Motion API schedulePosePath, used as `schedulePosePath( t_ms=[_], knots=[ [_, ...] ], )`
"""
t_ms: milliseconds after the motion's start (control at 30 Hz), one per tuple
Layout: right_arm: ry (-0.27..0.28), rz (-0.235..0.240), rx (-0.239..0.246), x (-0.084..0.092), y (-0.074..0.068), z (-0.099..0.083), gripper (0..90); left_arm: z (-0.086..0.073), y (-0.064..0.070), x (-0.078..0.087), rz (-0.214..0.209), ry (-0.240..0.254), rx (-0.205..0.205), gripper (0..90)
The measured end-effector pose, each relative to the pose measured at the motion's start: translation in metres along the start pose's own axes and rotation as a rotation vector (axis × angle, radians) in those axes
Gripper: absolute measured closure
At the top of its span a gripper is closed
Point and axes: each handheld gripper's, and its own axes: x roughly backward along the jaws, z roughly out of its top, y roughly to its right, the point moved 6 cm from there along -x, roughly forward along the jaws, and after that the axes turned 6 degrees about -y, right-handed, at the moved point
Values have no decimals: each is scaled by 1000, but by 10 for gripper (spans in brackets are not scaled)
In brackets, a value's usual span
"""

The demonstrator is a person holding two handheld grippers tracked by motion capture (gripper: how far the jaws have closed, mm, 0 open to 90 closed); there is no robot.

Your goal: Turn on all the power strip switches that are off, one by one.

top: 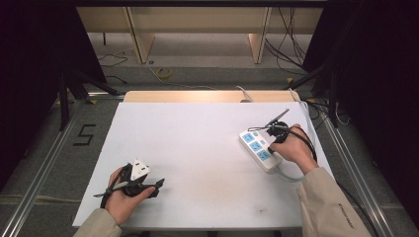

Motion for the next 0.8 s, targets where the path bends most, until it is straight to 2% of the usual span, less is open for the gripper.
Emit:
schedulePosePath(
  t_ms=[133,233,400,800],
  knots=[
    [-3,3,3,1,0,0,900,0,-1,0,1,2,3,272],
    [26,-16,3,4,1,1,900,0,-1,0,2,2,3,273],
    [74,-7,-14,10,3,4,900,0,0,0,1,2,3,273],
    [65,-7,-12,12,4,6,900,0,-1,0,2,2,3,273]
  ],
)
